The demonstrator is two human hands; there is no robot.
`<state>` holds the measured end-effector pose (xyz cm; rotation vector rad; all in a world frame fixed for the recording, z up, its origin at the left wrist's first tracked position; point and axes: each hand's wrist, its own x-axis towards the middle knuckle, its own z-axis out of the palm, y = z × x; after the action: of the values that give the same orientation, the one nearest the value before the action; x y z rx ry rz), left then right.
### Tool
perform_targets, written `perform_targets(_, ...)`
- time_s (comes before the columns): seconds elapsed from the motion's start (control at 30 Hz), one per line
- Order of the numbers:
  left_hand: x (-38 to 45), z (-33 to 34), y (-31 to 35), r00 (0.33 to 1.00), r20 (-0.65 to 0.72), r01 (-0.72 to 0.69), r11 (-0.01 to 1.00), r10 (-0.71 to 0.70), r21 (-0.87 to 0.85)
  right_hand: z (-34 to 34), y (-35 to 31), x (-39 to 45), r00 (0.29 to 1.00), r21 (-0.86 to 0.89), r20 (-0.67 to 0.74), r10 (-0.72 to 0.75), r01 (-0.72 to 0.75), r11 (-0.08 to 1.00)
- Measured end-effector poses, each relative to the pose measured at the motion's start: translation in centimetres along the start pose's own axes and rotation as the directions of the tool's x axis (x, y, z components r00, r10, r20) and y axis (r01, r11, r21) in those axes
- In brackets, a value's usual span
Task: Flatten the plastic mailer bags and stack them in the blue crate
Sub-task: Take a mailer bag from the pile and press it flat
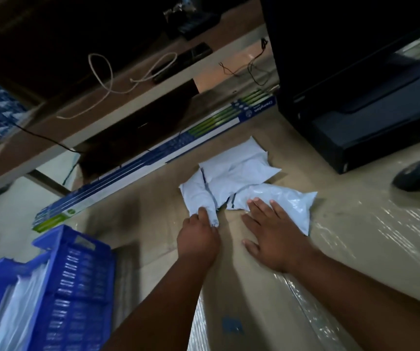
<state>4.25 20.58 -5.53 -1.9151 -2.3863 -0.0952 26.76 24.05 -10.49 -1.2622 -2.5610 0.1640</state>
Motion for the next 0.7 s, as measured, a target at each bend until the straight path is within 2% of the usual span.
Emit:
perform_targets(0.1, -1.3, -1.5, -0.8, 0.994, -0.078, 0.054, 0.977, -0.072, -0.206, -0.1, 0.1, 0.0, 1.000, -0.003, -0.008, 0.001, -0.001, 1.000)
perform_targets(0.17, -3.3, -3.0, -1.3, 0.980, -0.127, 0.082, 0.888, -0.155, -0.452, -0.3, 0.1, -0.1, 1.000, -0.001, -0.002, 0.006, -0.006, 1.000)
perform_targets(0.2, -4.5, -3.5, -1.8, 0.968, -0.119, 0.110, 0.799, -0.221, -0.591, -0.5, 0.1, -0.2, 1.000, 0.006, -0.007, 0.007, -0.007, 1.000)
perform_targets(0.23, -5.9, -4.3, -2.3, 0.950, -0.046, 0.175, 0.649, -0.309, -0.740, -0.5, 0.1, -0.3, 1.000, 0.015, -0.021, 0.002, -0.002, 1.000)
perform_targets(0.27, -7.1, -4.6, -3.1, 0.914, 0.087, 0.272, 0.437, -0.397, -0.858, -0.6, 0.2, -0.4, 0.999, 0.030, -0.036, -0.003, 0.004, 1.000)
perform_targets(0.3, -8.3, -4.9, -4.0, 0.868, 0.243, 0.357, 0.203, -0.432, -0.912, -0.6, 0.2, -0.6, 0.998, 0.045, -0.062, -0.012, 0.015, 0.999)
perform_targets(0.33, -9.6, -5.1, -5.0, 0.823, 0.359, 0.413, 0.030, -0.441, -0.910, -0.7, 0.3, -0.7, 0.996, 0.068, -0.083, -0.022, 0.028, 0.997)
perform_targets(0.4, -12.5, -5.4, -6.2, 0.744, 0.453, 0.460, -0.115, -0.492, -0.880, -1.0, 0.2, -1.2, 0.993, 0.142, -0.108, -0.039, 0.054, 0.988)
perform_targets(0.47, -15.3, -5.9, -6.7, 0.686, 0.510, 0.453, -0.244, -0.519, -0.857, -1.3, -0.5, -2.1, 0.992, 0.297, -0.125, -0.027, 0.064, 0.953)
perform_targets(0.53, -17.8, -6.1, -6.7, 0.669, 0.606, 0.465, -0.393, -0.430, -0.793, -1.8, -1.7, -3.6, 0.993, 0.537, -0.115, 0.008, 0.055, 0.842)
perform_targets(0.57, -19.0, -6.3, -6.5, 0.676, 0.645, 0.479, -0.452, -0.357, -0.752, -2.0, -2.5, -4.5, 0.996, 0.635, -0.092, -0.002, 0.060, 0.770)
perform_targets(0.6, -19.8, -6.2, -6.3, 0.683, 0.657, 0.498, -0.455, -0.319, -0.739, -2.3, -3.3, -5.3, 0.998, 0.706, -0.068, -0.010, 0.056, 0.706)
perform_targets(0.7, -21.8, -5.7, -5.6, 0.707, 0.613, 0.543, -0.285, -0.352, -0.790, -3.6, -5.7, -7.2, 0.997, 0.891, 0.060, 0.043, -0.073, 0.448)
